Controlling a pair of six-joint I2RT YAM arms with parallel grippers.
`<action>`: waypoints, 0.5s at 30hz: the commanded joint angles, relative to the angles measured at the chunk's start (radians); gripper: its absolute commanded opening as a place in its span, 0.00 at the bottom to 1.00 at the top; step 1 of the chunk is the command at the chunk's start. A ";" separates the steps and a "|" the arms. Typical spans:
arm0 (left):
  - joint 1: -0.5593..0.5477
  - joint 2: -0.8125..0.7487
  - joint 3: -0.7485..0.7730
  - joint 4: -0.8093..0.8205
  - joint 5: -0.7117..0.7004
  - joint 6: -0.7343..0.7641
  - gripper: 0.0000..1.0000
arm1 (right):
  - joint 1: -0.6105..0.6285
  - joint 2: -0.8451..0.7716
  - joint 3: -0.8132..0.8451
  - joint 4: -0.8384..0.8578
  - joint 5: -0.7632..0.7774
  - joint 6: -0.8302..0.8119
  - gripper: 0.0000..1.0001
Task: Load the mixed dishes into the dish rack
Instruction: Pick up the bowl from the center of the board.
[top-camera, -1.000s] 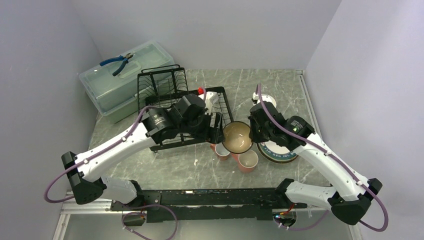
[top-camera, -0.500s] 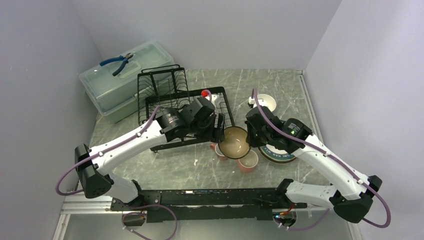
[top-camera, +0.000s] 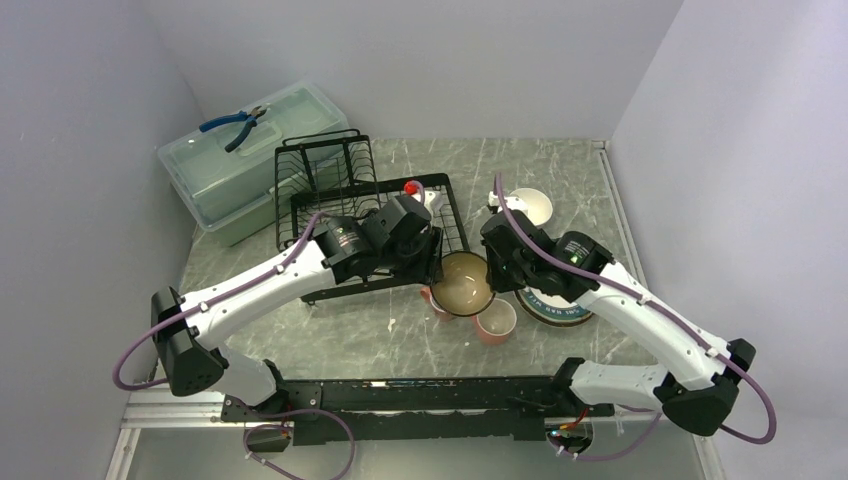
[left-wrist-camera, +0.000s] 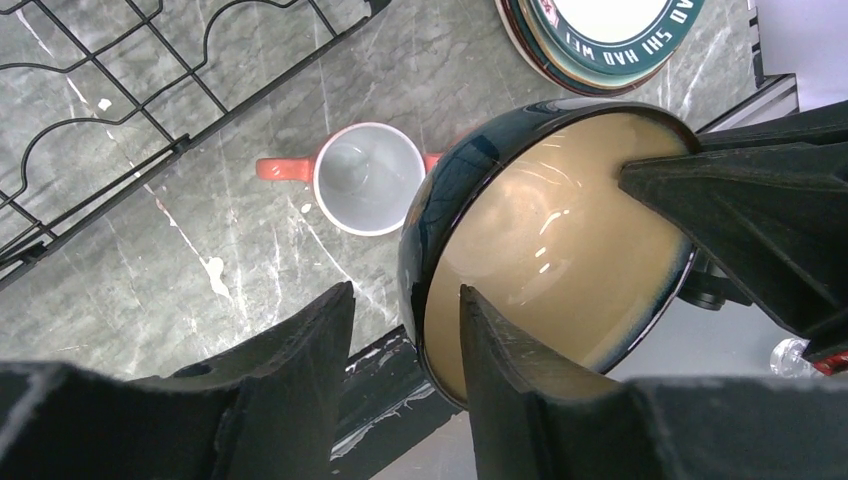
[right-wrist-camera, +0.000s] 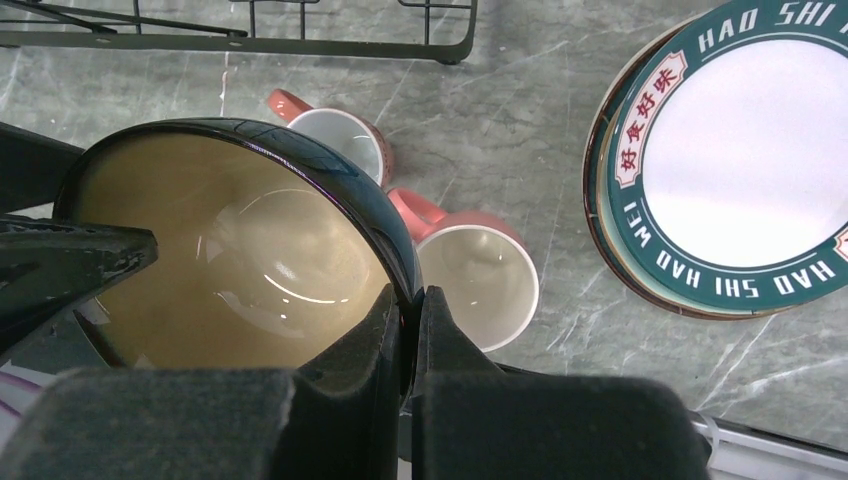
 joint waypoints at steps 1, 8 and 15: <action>-0.004 0.013 -0.015 0.029 0.017 -0.009 0.47 | 0.010 -0.002 0.086 0.037 0.040 0.028 0.00; -0.004 0.027 -0.017 0.032 0.020 0.003 0.29 | 0.015 0.010 0.112 0.025 0.053 0.021 0.00; -0.004 0.031 -0.016 0.045 0.014 0.013 0.00 | 0.017 0.015 0.115 0.035 0.045 0.018 0.04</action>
